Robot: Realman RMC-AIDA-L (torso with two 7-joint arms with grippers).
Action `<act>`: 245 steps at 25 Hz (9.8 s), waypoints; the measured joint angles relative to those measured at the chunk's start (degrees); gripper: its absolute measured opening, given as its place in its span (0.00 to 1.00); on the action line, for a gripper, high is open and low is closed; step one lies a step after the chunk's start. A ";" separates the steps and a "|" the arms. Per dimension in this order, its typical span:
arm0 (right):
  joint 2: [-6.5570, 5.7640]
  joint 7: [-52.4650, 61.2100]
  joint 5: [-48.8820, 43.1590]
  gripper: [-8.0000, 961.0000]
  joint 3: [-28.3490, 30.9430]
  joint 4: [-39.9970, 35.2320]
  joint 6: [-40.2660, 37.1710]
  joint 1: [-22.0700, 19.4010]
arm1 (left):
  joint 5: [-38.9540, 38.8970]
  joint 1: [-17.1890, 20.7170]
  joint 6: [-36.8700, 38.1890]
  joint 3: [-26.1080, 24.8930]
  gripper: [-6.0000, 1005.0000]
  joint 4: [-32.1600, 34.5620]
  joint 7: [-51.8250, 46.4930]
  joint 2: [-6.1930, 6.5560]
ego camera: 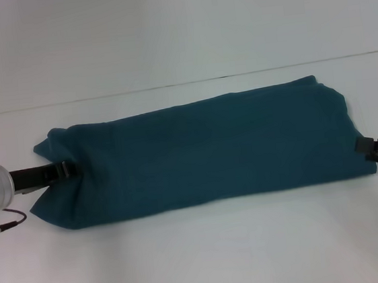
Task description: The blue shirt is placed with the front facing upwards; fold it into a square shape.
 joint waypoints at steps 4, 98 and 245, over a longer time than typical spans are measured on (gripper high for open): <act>0.00 0.06 -0.01 0.95 0.01 0.02 -0.02 0.00 | 0.05 0.00 -0.10 -0.02 0.23 0.22 0.18 0.04; 0.28 0.29 -0.54 0.95 0.00 0.10 -0.04 0.53 | -40.66 -11.58 -0.95 14.00 0.05 -12.83 6.03 -3.35; -1.94 2.92 -6.61 0.95 -1.14 0.00 -1.92 5.31 | -18.02 13.40 32.53 -12.13 0.68 21.94 -6.40 0.20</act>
